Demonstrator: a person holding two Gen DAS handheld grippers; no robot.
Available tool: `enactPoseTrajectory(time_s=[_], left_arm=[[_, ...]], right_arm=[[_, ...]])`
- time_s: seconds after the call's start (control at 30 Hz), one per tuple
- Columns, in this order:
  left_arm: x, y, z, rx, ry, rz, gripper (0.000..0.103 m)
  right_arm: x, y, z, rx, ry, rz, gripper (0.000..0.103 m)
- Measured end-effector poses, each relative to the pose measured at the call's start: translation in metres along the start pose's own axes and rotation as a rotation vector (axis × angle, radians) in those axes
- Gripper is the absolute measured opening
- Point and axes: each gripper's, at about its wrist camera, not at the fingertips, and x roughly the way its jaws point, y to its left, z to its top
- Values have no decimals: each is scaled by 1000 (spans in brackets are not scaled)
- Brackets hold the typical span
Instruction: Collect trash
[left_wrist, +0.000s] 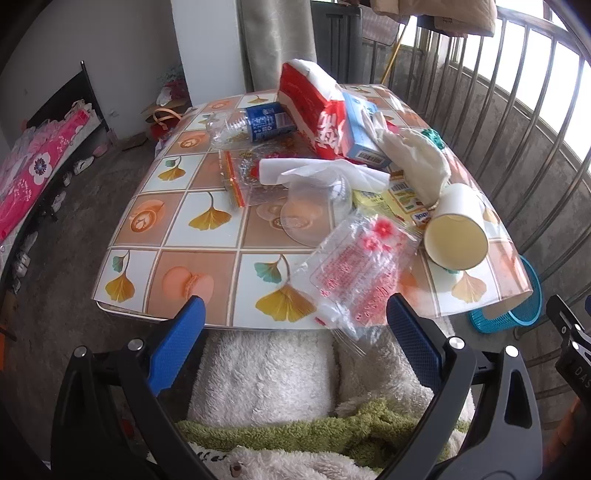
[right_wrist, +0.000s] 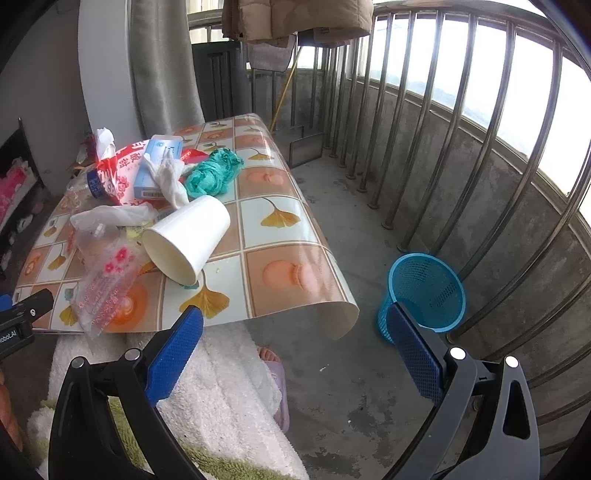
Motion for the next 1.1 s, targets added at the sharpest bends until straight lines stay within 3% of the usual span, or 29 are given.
enactPoseTrajectory(time_s=[0.2, 0.37, 0.47, 0.57, 0.7, 0.9, 0.93, 1.0, 1.03, 1.1], left_arm=[[6, 26, 13, -38, -31, -1, 94], [13, 40, 22, 20, -64, -63, 94], [16, 46, 22, 57, -117, -147, 94], [17, 53, 17, 38, -166, -290, 94], [27, 49, 11, 17, -131, -413, 94], [43, 35, 3, 97, -120, -459, 93], [46, 32, 3, 114, -120, -458, 90], [54, 26, 3, 147, -100, -444, 72], [60, 24, 3, 156, -81, -436, 69], [74, 22, 1, 163, -25, -437, 52]], right_arm=[[-2, 15, 5, 4, -60, 50, 97], [0, 31, 13, -28, -103, 83, 89], [3, 41, 18, -50, -115, 112, 82], [9, 52, 21, -82, -115, 136, 73], [21, 67, 24, -118, -97, 174, 59], [44, 77, 31, -125, -59, 168, 38], [47, 78, 33, -123, -57, 163, 35], [52, 77, 35, -118, -53, 152, 30], [54, 77, 36, -114, -50, 148, 26], [58, 75, 39, -99, -39, 138, 17]])
